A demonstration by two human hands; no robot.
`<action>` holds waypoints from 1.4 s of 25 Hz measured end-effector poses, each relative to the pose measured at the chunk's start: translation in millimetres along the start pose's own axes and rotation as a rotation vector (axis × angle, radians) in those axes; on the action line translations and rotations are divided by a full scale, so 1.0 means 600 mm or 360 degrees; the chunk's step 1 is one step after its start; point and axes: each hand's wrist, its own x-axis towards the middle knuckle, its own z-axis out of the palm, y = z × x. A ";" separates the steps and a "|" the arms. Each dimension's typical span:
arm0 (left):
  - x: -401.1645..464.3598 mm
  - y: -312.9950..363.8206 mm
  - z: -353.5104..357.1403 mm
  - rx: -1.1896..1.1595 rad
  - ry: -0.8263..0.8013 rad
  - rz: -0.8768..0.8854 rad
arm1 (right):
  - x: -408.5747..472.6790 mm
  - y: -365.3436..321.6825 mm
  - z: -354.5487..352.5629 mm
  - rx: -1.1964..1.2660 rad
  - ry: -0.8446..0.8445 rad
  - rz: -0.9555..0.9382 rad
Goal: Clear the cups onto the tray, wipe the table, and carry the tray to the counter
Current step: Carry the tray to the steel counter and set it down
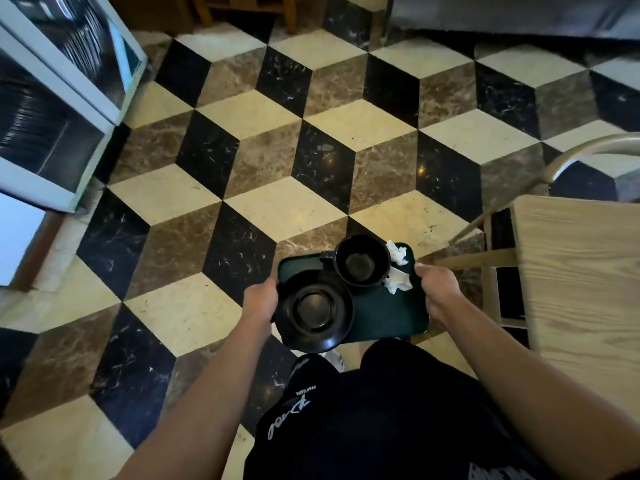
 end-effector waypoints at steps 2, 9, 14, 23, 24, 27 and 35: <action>0.019 0.025 0.009 0.0033 -0.0003 -0.0012 | 0.013 -0.023 0.014 0.0019 0.0011 0.0011; 0.074 0.152 0.066 0.0106 -0.0013 -0.0004 | 0.081 -0.125 0.052 0.0107 -0.0042 0.0027; 0.115 0.251 0.136 0.0171 0.0014 0.0000 | 0.130 -0.227 0.056 0.0143 -0.0027 0.0031; 0.162 0.419 0.262 0.0174 0.0016 0.0065 | 0.248 -0.379 0.055 0.0127 -0.0065 0.0010; 0.169 0.437 0.273 0.0179 0.0010 0.0080 | 0.260 -0.394 0.057 0.0144 -0.0054 0.0006; 0.195 0.494 0.314 0.0212 -0.0021 0.0112 | 0.288 -0.449 0.067 0.0182 -0.0024 0.0009; 0.309 0.688 0.427 0.0363 -0.0203 0.0119 | 0.391 -0.600 0.114 0.0389 0.0116 0.0062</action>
